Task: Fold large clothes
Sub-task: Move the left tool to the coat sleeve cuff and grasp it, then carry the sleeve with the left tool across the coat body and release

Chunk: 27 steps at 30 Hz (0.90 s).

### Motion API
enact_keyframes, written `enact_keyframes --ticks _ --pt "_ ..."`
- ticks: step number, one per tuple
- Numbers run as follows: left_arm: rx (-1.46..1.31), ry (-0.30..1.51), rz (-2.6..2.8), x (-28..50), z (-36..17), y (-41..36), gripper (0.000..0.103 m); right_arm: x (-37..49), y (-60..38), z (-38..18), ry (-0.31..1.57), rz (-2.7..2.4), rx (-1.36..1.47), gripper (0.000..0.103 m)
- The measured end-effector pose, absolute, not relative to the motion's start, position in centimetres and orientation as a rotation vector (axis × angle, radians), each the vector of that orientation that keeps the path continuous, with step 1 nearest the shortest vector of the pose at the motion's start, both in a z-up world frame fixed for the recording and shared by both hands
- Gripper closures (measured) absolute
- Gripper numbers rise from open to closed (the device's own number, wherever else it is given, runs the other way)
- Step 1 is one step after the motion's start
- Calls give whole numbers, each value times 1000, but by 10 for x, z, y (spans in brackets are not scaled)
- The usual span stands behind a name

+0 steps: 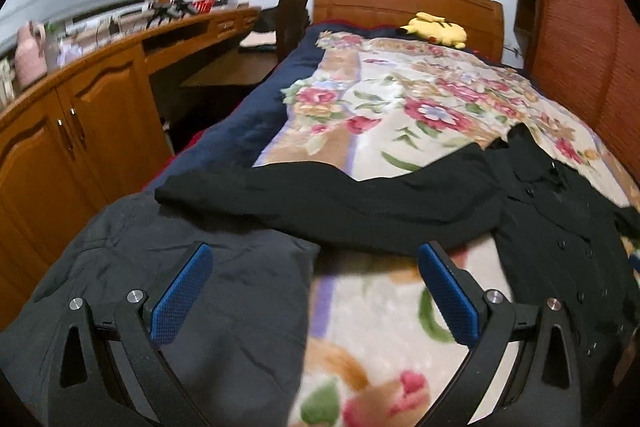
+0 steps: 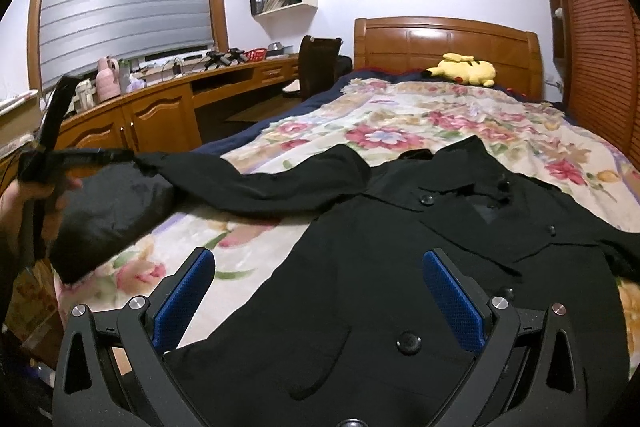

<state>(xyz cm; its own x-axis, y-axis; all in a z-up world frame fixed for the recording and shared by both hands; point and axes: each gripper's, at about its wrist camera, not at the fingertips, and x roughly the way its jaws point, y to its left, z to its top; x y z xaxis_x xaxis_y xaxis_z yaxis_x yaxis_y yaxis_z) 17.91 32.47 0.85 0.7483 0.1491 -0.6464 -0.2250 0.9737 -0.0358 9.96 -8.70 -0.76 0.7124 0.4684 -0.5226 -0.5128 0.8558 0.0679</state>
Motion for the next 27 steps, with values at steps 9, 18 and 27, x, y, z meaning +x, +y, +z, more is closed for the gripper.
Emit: enact_keyframes --ticks 9,18,27 --pt "-177 771 332 216 1 384 19 105 -78 -11 605 544 -139 0" --pt "-222 818 482 235 -16 429 39 106 -77 -8 609 543 -158 0" --pt "-329 855 479 250 -38 455 48 108 -77 -9 624 565 -160 0"
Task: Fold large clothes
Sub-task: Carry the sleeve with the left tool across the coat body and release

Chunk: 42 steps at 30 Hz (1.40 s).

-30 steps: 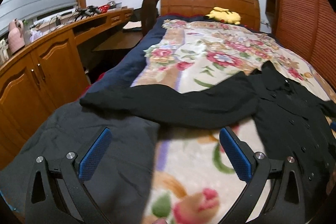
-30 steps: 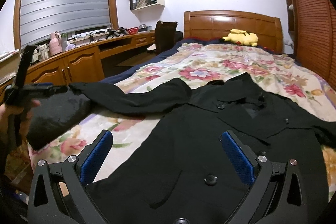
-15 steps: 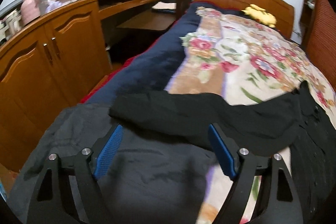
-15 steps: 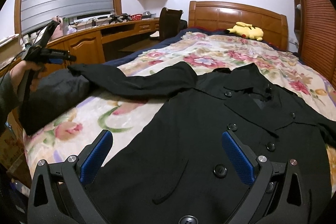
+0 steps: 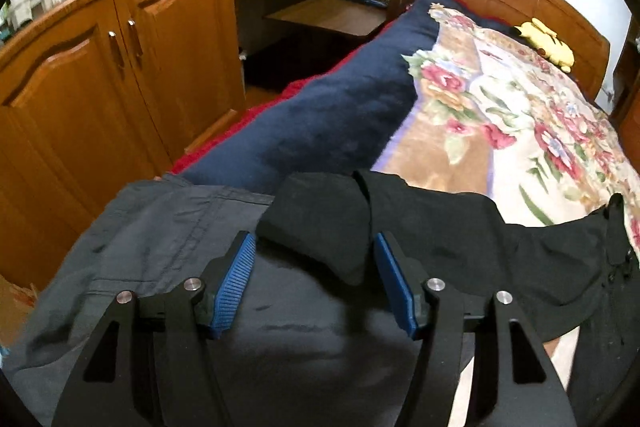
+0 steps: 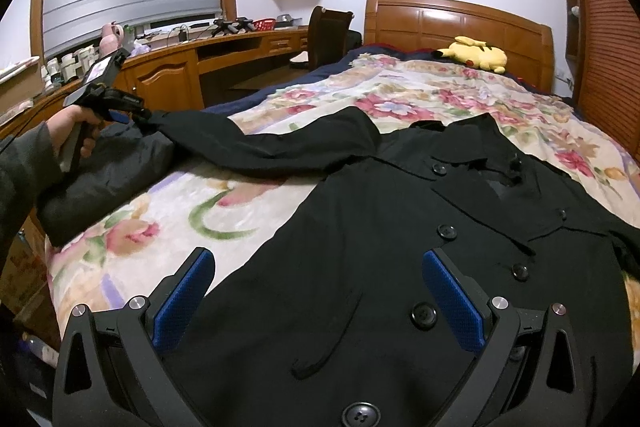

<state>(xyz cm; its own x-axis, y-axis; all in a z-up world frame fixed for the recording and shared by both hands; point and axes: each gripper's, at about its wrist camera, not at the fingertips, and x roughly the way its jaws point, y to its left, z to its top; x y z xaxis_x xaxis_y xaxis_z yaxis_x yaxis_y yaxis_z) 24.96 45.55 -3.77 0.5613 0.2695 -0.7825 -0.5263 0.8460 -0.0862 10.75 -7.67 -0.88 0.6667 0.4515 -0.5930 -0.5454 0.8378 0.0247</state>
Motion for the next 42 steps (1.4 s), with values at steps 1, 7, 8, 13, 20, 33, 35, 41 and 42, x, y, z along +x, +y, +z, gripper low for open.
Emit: enact_keyframes --ticks 1,7,8,13,20,33,35,41,42 --pt "-331 860 473 252 -39 455 59 108 -77 -8 624 567 -160 0" --pt "-284 864 443 258 -36 441 94 108 -82 -6 620 565 -149 0" --pt "-264 837 432 256 -29 435 94 107 -82 -5 618 564 -148 0" --pt "-167 754 368 246 6 391 96 101 -88 2 588 549 -155 0" --pt "-69 658 207 240 55 294 96 94 -114 13 545 509 -129 0" --pt "40 586 -206 213 75 93 97 92 -178 18 546 378 -90 0" --pt "50 585 -258 204 72 71 97 87 -184 21 548 356 -90 0" --pt "72 585 -350 179 60 31 97 74 -185 24 558 308 -85 0" --pt "70 589 -362 174 56 26 97 75 -187 26 562 302 -83 0"
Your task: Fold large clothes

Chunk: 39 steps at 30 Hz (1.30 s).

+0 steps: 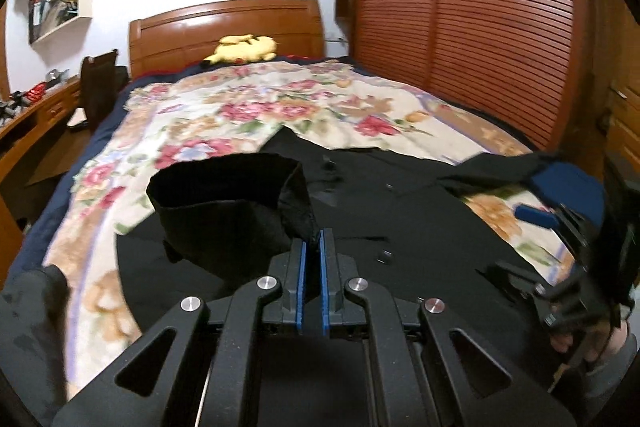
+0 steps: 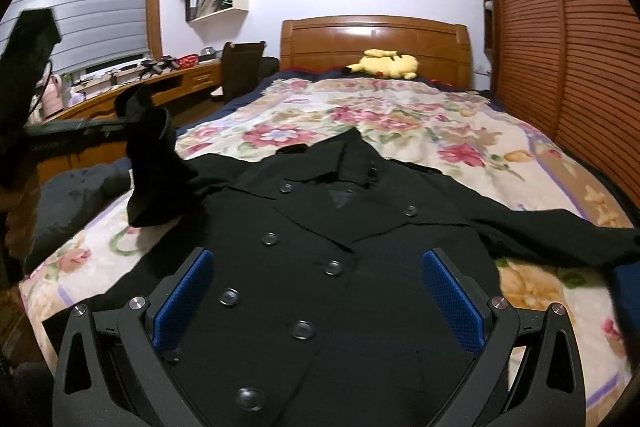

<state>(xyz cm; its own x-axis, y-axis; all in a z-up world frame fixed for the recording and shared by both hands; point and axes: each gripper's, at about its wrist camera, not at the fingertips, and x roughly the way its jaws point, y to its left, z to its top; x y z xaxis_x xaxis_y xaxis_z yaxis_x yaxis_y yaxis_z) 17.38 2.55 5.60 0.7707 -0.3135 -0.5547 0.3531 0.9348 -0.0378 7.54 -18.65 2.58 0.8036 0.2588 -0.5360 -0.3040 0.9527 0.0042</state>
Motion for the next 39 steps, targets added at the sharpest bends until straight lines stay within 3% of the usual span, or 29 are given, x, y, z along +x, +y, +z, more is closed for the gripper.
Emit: enact_keyframes --ticks 3,6,8,10,11,13,14,20,28,39 --pt "87 584 -333 163 42 15 97 78 -191 29 573 288 -76 0" --pt "99 586 -299 158 28 15 87 75 -191 30 586 262 -86 0" --pt "96 582 -283 153 22 17 74 76 -193 31 599 254 -75 0" --pt "100 557 -264 144 18 19 55 74 -195 32 606 247 -73 0" --pt "100 549 -260 142 16 20 51 72 -193 33 608 246 -75 0" --pt "87 533 -260 135 14 24 24 69 -191 35 608 249 -76 0" --pt "76 523 -261 131 13 27 20 68 -188 35 609 252 -73 0" --pt "40 512 -213 114 -7 49 19 71 -176 35 622 322 -63 4" --pt "29 551 -181 109 -29 74 19 78 -145 19 694 463 -82 21" --pt "27 571 -178 111 -46 82 19 140 -133 -6 835 533 -68 23"
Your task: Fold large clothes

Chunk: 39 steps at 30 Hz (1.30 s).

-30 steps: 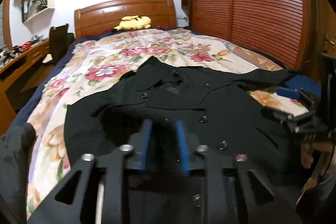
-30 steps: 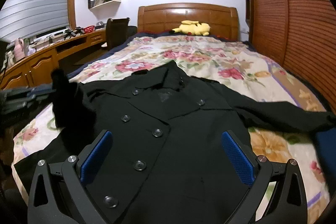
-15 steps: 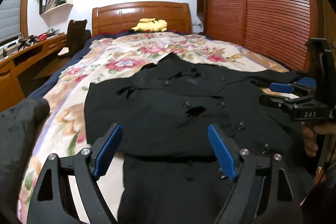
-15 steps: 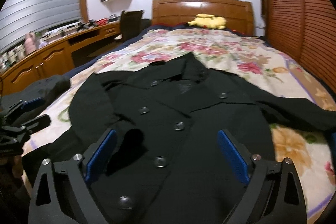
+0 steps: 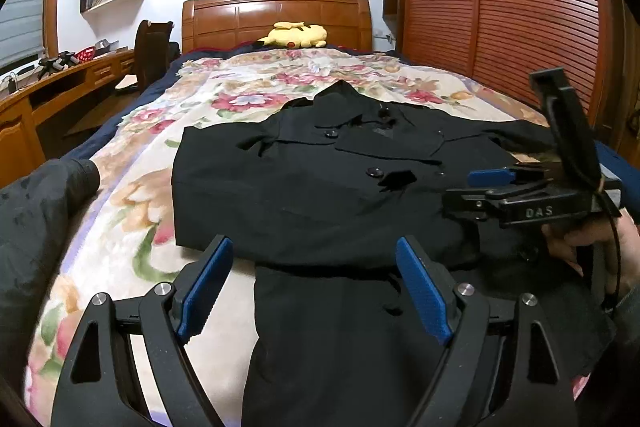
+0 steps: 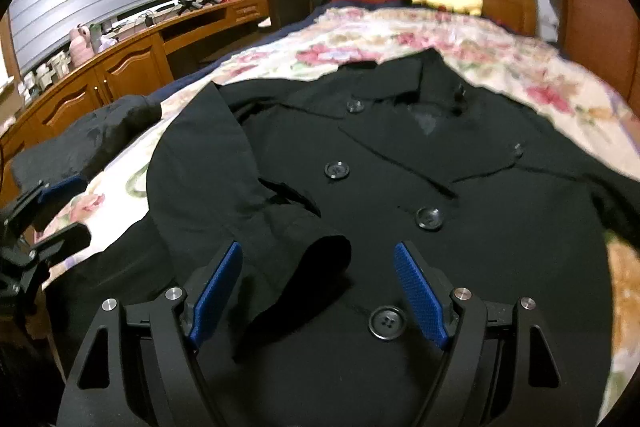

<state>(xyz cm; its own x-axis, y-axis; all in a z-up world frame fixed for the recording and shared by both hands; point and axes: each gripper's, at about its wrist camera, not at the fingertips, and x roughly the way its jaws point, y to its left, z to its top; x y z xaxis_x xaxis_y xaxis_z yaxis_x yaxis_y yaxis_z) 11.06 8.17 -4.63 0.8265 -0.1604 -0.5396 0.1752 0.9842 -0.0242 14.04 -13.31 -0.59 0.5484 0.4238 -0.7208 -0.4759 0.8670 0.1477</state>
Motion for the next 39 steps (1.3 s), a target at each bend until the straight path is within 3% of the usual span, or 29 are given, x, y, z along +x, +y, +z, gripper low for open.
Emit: enact_keyframes --ticks 5,8,10,12,24,39 --pt "27 560 -177 107 -49 84 19 158 -131 -14 888 583 -26 34" --pt "22 565 -179 107 -50 85 19 163 -131 -21 916 603 -32 53" --pt "21 565 -180 107 -50 85 19 163 -131 -19 905 619 -36 80" --pt "21 564 -183 107 -51 85 19 159 -133 -13 871 614 -42 94" --pt "27 562 -225 108 -49 72 19 120 -203 28 645 488 12 99" --pt "23 520 -289 106 -34 34 19 62 -258 22 633 333 -36 99"
